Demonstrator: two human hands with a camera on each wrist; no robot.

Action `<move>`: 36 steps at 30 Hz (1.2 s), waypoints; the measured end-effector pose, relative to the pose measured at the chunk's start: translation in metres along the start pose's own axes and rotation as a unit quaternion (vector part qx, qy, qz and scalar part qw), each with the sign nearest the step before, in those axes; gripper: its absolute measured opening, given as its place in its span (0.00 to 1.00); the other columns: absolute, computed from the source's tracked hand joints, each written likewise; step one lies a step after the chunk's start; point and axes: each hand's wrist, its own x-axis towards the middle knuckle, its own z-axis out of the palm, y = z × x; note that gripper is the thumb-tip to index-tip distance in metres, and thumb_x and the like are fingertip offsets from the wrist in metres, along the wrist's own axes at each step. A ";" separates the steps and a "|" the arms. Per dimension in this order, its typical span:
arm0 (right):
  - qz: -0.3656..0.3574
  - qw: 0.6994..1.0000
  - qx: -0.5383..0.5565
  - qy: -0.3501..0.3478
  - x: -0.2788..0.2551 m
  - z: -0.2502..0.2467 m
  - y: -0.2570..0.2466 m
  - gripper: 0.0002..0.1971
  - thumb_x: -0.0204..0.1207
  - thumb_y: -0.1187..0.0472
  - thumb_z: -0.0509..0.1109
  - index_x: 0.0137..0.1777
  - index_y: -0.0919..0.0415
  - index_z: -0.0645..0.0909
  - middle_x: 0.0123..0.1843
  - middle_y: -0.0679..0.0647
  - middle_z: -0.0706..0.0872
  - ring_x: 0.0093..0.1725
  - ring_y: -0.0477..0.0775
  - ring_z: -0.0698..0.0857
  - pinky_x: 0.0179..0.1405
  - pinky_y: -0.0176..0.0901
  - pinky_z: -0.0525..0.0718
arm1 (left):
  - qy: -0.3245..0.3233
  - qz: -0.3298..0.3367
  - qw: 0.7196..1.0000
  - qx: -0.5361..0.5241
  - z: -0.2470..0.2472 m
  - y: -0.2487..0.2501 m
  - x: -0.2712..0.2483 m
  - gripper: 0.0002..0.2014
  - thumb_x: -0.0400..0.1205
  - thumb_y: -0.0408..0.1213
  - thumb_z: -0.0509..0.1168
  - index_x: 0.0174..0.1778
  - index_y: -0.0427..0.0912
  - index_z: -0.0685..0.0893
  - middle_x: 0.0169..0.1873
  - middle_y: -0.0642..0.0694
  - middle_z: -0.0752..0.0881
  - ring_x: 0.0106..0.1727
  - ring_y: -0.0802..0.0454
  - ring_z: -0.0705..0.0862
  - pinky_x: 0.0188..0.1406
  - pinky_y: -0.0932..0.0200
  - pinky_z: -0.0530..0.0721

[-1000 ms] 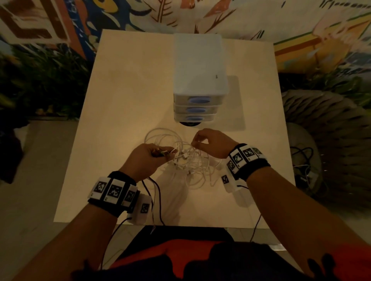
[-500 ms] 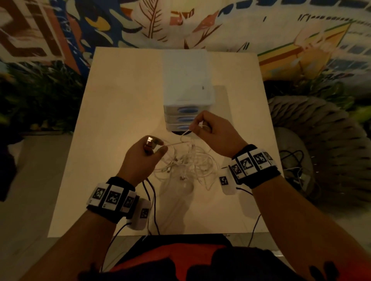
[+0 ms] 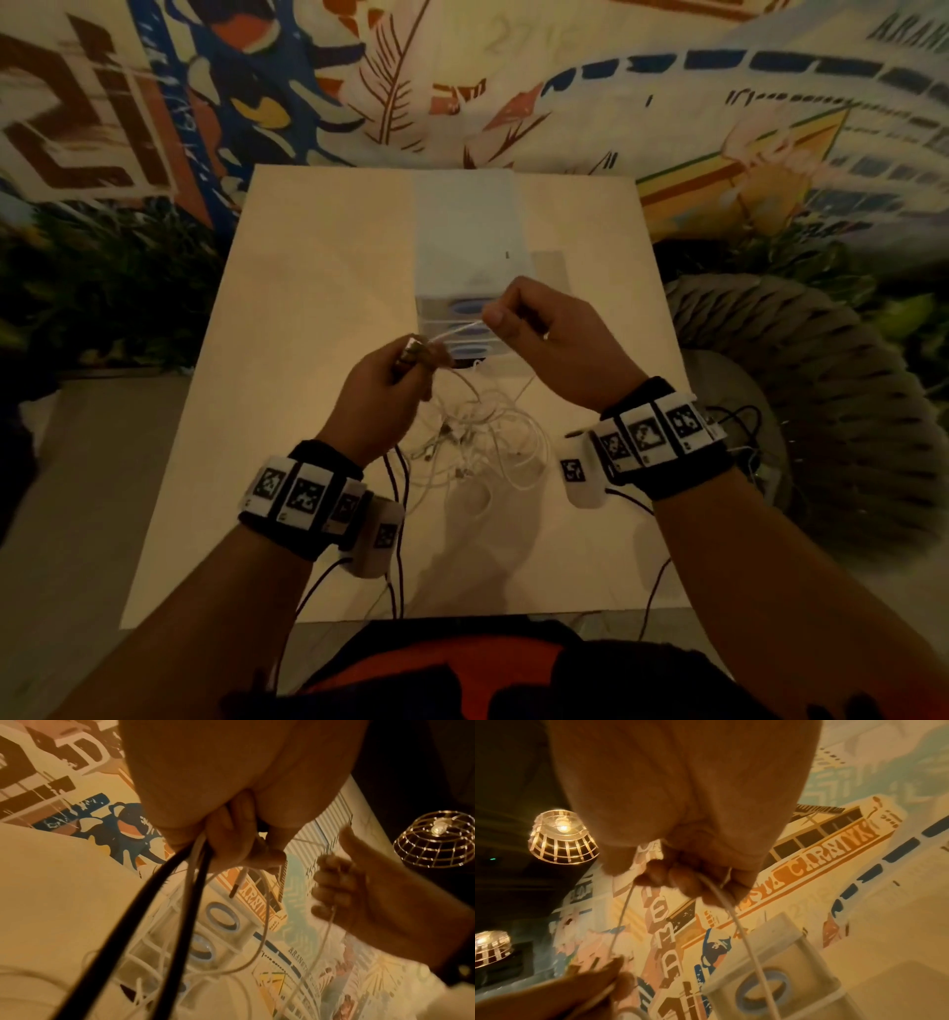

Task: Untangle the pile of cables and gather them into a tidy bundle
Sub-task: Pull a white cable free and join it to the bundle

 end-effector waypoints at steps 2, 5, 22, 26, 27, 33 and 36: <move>0.048 0.998 -0.011 -0.047 -0.002 -0.002 0.015 0.18 0.83 0.46 0.70 0.41 0.60 0.77 0.30 0.52 0.75 0.30 0.42 0.72 0.33 0.37 0.72 | 0.033 -0.028 0.998 -0.045 -0.008 0.005 0.002 0.15 0.91 0.47 0.59 0.47 0.47 0.89 0.32 0.44 0.85 0.25 0.56 0.76 0.31 0.55 0.73; 0.133 0.988 -0.012 -0.083 -0.018 0.016 0.058 0.18 0.82 0.42 0.70 0.37 0.54 0.80 0.32 0.47 0.83 0.35 0.47 0.83 0.44 0.46 0.80 | 0.074 -0.078 0.982 -0.155 -0.021 0.013 0.008 0.18 0.91 0.49 0.59 0.48 0.43 0.89 0.30 0.47 0.82 0.21 0.53 0.66 0.23 0.59 0.65; -0.017 0.984 0.126 0.123 0.014 -0.024 -0.033 0.20 0.92 0.54 0.55 0.45 0.63 0.82 0.27 0.54 0.80 0.24 0.51 0.78 0.32 0.42 0.77 | 0.015 -0.028 0.997 0.075 -0.029 0.023 0.004 0.17 0.86 0.53 0.66 0.36 0.48 0.89 0.32 0.52 0.90 0.31 0.64 0.84 0.35 0.59 0.78; -0.026 0.987 0.146 0.056 0.016 -0.019 -0.046 0.16 0.92 0.58 0.56 0.50 0.65 0.82 0.33 0.59 0.84 0.29 0.53 0.83 0.34 0.42 0.82 | -0.037 0.046 0.997 0.042 -0.025 0.037 -0.001 0.16 0.80 0.52 0.74 0.29 0.51 0.82 0.26 0.56 0.84 0.31 0.63 0.81 0.34 0.69 0.75; -0.024 0.988 0.151 0.037 0.015 -0.016 -0.047 0.15 0.92 0.59 0.57 0.51 0.65 0.83 0.35 0.58 0.85 0.30 0.53 0.84 0.35 0.42 0.83 | -0.047 0.064 0.995 0.053 -0.022 0.037 -0.001 0.18 0.80 0.53 0.75 0.29 0.51 0.80 0.26 0.56 0.82 0.31 0.62 0.80 0.33 0.67 0.74; -0.036 0.983 0.180 0.015 0.003 0.001 -0.043 0.16 0.84 0.56 0.71 0.70 0.55 0.77 0.53 0.53 0.87 0.45 0.52 0.90 0.45 0.43 0.87 | -0.011 0.072 0.994 0.076 -0.013 0.039 0.001 0.12 0.85 0.51 0.68 0.38 0.53 0.87 0.31 0.55 0.90 0.36 0.64 0.87 0.37 0.67 0.80; 0.013 0.978 0.192 0.086 -0.011 0.015 -0.025 0.27 0.78 0.55 0.78 0.74 0.52 0.71 0.60 0.52 0.84 0.51 0.52 0.89 0.48 0.43 0.88 | 0.025 0.060 0.998 0.026 -0.018 0.047 0.000 0.12 0.86 0.46 0.69 0.35 0.54 0.86 0.31 0.55 0.89 0.37 0.66 0.87 0.35 0.76 0.74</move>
